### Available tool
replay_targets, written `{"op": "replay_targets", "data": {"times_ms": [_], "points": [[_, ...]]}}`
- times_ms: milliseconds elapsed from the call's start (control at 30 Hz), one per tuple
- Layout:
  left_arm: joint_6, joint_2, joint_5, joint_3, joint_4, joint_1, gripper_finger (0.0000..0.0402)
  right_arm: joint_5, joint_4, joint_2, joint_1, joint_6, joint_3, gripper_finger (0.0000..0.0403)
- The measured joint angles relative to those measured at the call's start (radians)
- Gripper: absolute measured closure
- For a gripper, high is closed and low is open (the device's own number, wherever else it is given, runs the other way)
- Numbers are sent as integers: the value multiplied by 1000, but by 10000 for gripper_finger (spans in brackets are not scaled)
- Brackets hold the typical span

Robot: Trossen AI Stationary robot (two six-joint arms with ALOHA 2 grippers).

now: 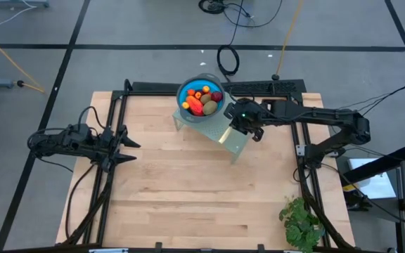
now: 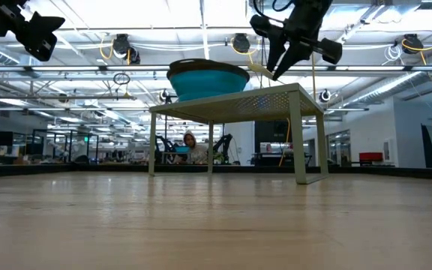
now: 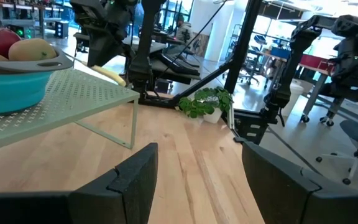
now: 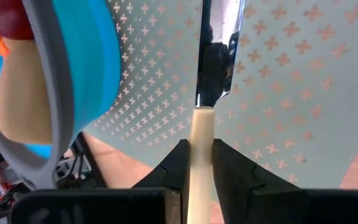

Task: Pick & Place Fruit
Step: Put the yellow table knife on the shelf

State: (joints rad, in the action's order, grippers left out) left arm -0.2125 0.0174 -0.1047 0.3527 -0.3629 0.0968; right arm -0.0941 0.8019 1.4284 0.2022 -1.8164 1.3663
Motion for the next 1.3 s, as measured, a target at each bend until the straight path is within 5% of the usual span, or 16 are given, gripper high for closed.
{"op": "replay_targets", "data": {"times_ms": [1300], "points": [[-6, 0, -2, 0, -1, 0, 167, 69, -114, 45, 32, -41, -105, 357]]}}
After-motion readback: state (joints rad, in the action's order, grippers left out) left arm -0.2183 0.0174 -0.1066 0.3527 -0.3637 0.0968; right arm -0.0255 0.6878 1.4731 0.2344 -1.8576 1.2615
